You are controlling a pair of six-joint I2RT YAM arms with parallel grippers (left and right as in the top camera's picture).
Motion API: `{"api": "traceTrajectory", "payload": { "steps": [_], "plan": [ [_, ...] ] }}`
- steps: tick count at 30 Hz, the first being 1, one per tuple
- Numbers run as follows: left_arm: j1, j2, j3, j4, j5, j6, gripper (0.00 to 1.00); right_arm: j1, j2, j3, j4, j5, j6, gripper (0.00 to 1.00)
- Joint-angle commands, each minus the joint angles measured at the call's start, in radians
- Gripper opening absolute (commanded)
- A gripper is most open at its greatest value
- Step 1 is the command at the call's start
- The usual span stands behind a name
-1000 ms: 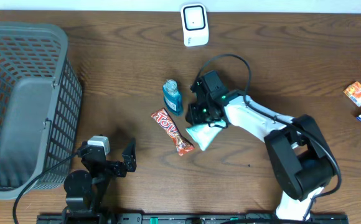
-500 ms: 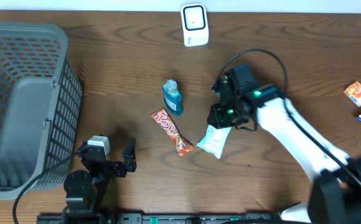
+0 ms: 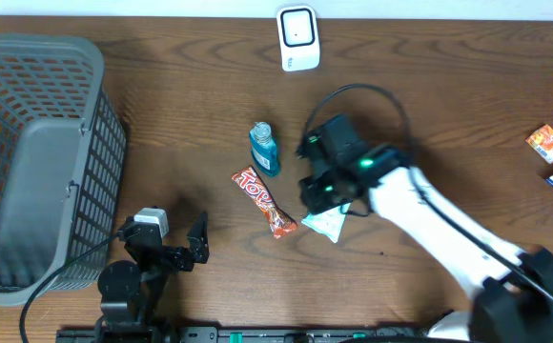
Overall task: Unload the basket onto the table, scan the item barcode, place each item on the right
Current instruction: 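Grasp the wipes pack with the right gripper and lift it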
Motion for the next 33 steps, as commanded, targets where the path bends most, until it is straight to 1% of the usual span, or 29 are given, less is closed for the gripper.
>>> {"api": "traceTrajectory", "payload": {
  "steps": [1,5,9,12,15,18,21,22,24,26,28,31,32,33],
  "plan": [
    [0.004,-0.001,-0.014,-0.025,0.015,-0.002,0.98,0.045,0.101,0.007,0.02,0.06,0.054,0.2],
    [0.004,-0.001,-0.014,-0.025,0.015,-0.002,0.98,0.063,0.2,0.007,0.006,0.057,0.066,0.11],
    [0.004,-0.001,-0.014,-0.025,0.015,-0.002,0.98,0.067,0.23,0.007,-0.108,0.068,0.064,0.01],
    [0.004,-0.001,-0.014,-0.025,0.015,-0.002,0.98,0.063,0.218,0.007,-0.192,0.11,0.065,0.01],
    [0.004,-0.001,-0.014,-0.025,0.015,-0.002,0.98,0.061,0.203,0.008,-0.256,0.2,0.071,0.01],
    [0.004,-0.001,-0.014,-0.025,0.015,-0.002,0.98,0.053,0.179,0.015,-0.276,0.287,0.102,0.01],
    [0.004,-0.001,-0.014,-0.025,0.015,-0.002,0.98,0.041,0.136,0.04,-0.274,0.29,0.1,0.02],
    [0.004,-0.001,-0.014,-0.025,0.015,-0.002,0.99,0.038,0.12,0.05,-0.27,0.29,0.084,0.05],
    [0.004,-0.001,-0.014,-0.025,0.015,-0.002,0.98,0.04,0.087,0.063,-0.251,0.29,0.03,0.17],
    [0.004,-0.001,-0.014,-0.025,0.015,-0.002,0.98,0.045,0.057,0.063,-0.219,0.289,-0.056,0.34],
    [0.004,-0.001,-0.014,-0.025,0.015,-0.002,0.98,0.051,0.046,0.063,-0.2,0.29,-0.147,0.39],
    [0.004,-0.001,-0.014,-0.025,0.015,-0.002,0.98,0.062,0.051,0.053,-0.161,0.282,-0.191,0.48],
    [0.004,-0.001,-0.014,-0.025,0.015,-0.002,0.98,0.064,0.051,0.044,-0.148,0.282,-0.225,0.5],
    [0.004,-0.001,-0.014,-0.025,0.015,-0.002,0.98,0.066,0.051,0.032,-0.134,0.281,-0.264,0.5]
  ]
}}
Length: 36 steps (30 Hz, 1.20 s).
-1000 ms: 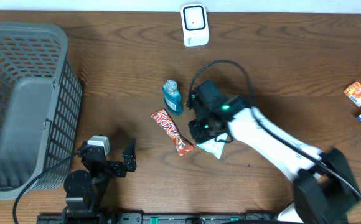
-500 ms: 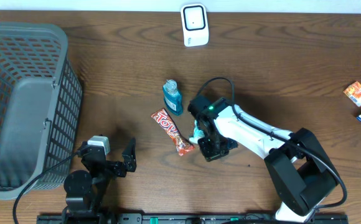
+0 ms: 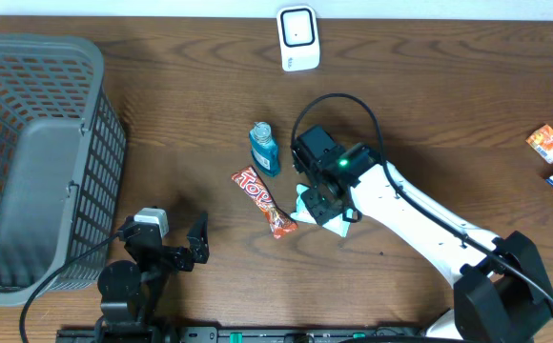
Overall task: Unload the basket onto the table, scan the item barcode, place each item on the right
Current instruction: 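Grasp the wipes pack with the right gripper and lift it, then lift the wipes pack and turn it with the right gripper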
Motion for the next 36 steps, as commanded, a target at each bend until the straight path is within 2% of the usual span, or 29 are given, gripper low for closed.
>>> {"api": "traceTrajectory", "payload": {
  "steps": [1,7,13,17,18,23,33,36],
  "plan": [
    [0.004,-0.001,-0.014,-0.025,0.015,-0.002,0.98,0.014,0.001,-0.029,0.027,0.01,-0.163,0.5],
    [0.004,-0.001,-0.014,-0.025,0.015,-0.002,0.98,0.041,0.001,-0.108,0.119,-0.01,-0.294,0.53],
    [0.004,-0.001,-0.014,-0.025,0.015,-0.002,0.98,0.069,0.001,-0.197,0.223,0.003,-0.32,0.58],
    [0.004,-0.001,-0.014,-0.025,0.015,-0.002,0.98,0.076,0.001,-0.266,0.333,0.124,-0.315,0.76],
    [0.004,-0.001,-0.014,-0.025,0.015,-0.002,0.98,0.076,0.001,-0.282,0.364,0.161,-0.304,0.77],
    [0.004,-0.001,-0.014,-0.025,0.015,-0.002,0.98,0.076,0.001,-0.338,0.47,0.222,-0.294,0.77],
    [0.004,-0.001,-0.014,-0.025,0.015,-0.002,0.99,0.076,0.001,-0.358,0.475,0.222,-0.294,0.71],
    [0.004,-0.001,-0.014,-0.025,0.015,-0.002,0.99,0.077,0.001,-0.375,0.481,0.222,-0.294,0.65]
  ]
}}
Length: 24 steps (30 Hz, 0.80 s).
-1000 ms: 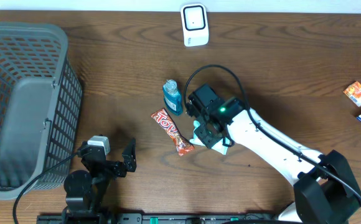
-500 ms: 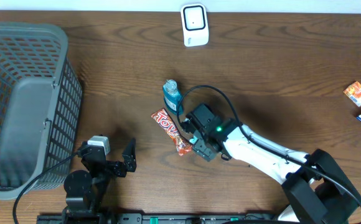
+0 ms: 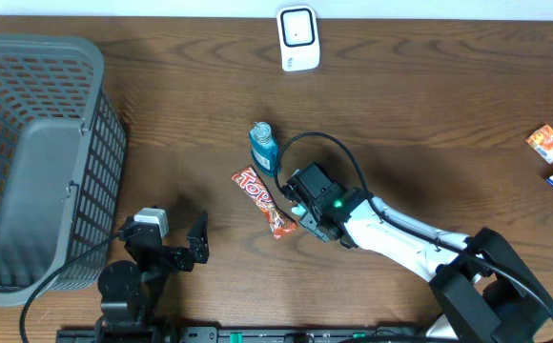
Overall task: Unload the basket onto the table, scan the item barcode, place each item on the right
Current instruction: 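Lift the wipes pack and turn it with the right gripper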
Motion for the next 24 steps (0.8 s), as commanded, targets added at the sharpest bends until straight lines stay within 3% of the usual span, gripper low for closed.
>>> {"api": "traceTrajectory", "payload": {
  "steps": [1,7,14,20,24],
  "plan": [
    [0.004,-0.001,-0.014,-0.026,0.015,-0.002,0.99,0.01,0.003,-0.045,-0.003,0.026,0.002,0.63],
    [0.004,-0.001,-0.014,-0.026,0.015,-0.002,0.98,0.012,0.003,-0.06,-0.002,0.043,0.011,0.52],
    [0.004,-0.001,-0.014,-0.026,0.015,-0.002,0.98,0.012,0.003,-0.058,-0.001,0.052,0.085,0.19],
    [0.004,-0.001,-0.014,-0.026,0.015,-0.002,0.98,-0.044,0.002,0.035,-0.15,-0.245,0.098,0.09],
    [0.004,-0.001,-0.014,-0.026,0.015,-0.002,0.99,-0.161,0.002,0.172,-0.368,-0.604,0.024,0.07]
  ]
}}
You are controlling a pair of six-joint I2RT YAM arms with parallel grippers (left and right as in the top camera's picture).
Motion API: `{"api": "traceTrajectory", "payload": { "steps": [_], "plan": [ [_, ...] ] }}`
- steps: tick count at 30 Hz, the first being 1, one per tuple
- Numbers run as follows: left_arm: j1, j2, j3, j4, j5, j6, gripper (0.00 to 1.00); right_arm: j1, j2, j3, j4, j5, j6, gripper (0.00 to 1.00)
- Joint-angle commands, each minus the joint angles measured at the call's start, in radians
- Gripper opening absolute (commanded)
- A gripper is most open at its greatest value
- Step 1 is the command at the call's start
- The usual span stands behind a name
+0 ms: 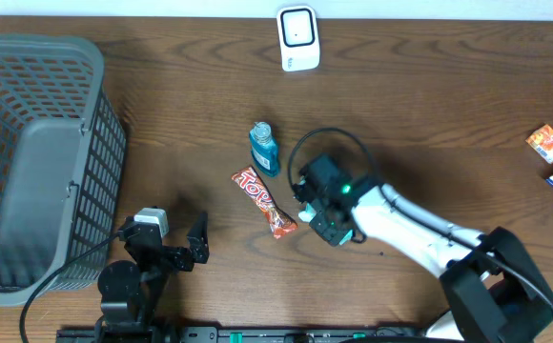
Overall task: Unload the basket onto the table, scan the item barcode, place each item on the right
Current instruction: 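Lift the wipes pack and turn it with the right gripper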
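Note:
A small white and teal packet (303, 216) lies on the brown table, mostly hidden under my right gripper (318, 219). The wrist pointing down covers the fingers, so I cannot see whether they are closed on the packet. Just left of it lies a red candy bar (264, 202), and a blue bottle (264, 150) stands behind that. The white barcode scanner (297, 38) stands at the far edge, well beyond the gripper. My left gripper (198, 239) rests open and empty near the front left.
A large grey wire basket (38, 162) fills the left side of the table. Snack packets, orange (548, 143) and blue, lie at the right edge. The right arm's cable loops above its wrist.
My right wrist has shifted slightly right and back from the candy bar, still over the white packet. The bottle, candy bar and left arm have not moved.
My right gripper first hovered beside the bottle with the white packet showing below it. It then stood over the packet, and later low against it next to the candy bar. Now it is a little to the right, with the packet almost fully hidden.

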Motion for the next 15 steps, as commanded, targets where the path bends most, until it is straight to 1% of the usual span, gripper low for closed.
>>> {"api": "traceTrajectory", "payload": {
  "steps": [1,2,4,7,11,15],
  "plan": [
    [0.004,-0.001,-0.014,-0.025,0.015,-0.002,0.98,-0.098,0.008,0.102,-0.106,-0.44,-0.074,0.06],
    [0.004,-0.001,-0.014,-0.025,0.015,-0.002,0.98,-0.132,0.008,0.125,-0.148,-0.544,-0.117,0.03],
    [0.004,-0.001,-0.014,-0.025,0.015,-0.002,0.98,-0.196,0.008,0.15,-0.211,-0.736,-0.204,0.01],
    [0.004,-0.001,-0.014,-0.025,0.015,-0.002,0.98,-0.286,0.009,0.152,-0.28,-0.96,-0.318,0.01],
    [0.004,-0.001,-0.014,-0.025,0.015,-0.002,0.98,-0.36,0.009,0.151,-0.389,-1.125,-0.401,0.01],
    [0.004,-0.001,-0.014,-0.025,0.015,-0.002,0.99,-0.393,0.009,0.151,-0.46,-1.241,-0.4,0.01]
  ]
}}
